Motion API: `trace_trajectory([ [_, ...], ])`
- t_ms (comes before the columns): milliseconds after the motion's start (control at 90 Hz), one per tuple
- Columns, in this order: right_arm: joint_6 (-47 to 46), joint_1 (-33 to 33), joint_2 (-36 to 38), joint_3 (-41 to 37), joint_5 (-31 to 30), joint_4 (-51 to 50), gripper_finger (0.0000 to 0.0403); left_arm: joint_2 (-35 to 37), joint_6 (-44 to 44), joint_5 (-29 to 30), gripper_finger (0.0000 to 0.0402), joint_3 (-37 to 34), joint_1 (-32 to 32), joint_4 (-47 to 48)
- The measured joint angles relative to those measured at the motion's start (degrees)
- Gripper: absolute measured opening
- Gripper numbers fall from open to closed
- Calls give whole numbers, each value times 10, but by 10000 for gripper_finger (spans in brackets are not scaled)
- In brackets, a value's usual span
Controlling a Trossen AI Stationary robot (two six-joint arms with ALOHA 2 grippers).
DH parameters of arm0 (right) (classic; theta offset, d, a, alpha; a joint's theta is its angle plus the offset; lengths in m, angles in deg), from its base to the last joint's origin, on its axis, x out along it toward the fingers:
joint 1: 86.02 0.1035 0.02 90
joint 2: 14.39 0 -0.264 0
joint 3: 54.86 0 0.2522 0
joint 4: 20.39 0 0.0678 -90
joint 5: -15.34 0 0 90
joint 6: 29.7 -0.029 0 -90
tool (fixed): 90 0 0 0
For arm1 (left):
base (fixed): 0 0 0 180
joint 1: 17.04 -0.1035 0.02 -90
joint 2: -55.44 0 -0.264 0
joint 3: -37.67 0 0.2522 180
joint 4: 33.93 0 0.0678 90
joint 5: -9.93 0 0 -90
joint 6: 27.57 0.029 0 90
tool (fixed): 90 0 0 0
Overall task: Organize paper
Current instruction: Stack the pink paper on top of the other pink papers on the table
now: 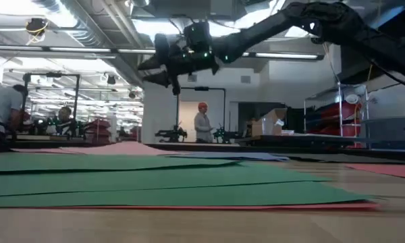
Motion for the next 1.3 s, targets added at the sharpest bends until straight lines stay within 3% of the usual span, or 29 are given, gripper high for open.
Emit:
trace_trajectory([
  [167, 212, 29, 4, 120, -1, -285, 117, 0, 0, 0, 0, 0, 0, 5],
  [356, 355, 78, 33, 92, -83, -511, 23, -2, -22, 0, 0, 0, 0, 21],
  [456, 380, 114, 27, 91, -140, -617, 8, -7, -63, -11, 0, 0, -6, 61],
  [611, 384, 173, 22, 59, -185, -646, 6, -23, -137, -51, 0, 0, -24, 108],
  [1011, 345, 316, 23, 46, -218, -642, 0, -61, -185, -75, 0, 0, -29, 127],
  [1300, 272, 400, 23, 46, -239, -652, 0, -106, -258, -171, 0, 0, -29, 143],
])
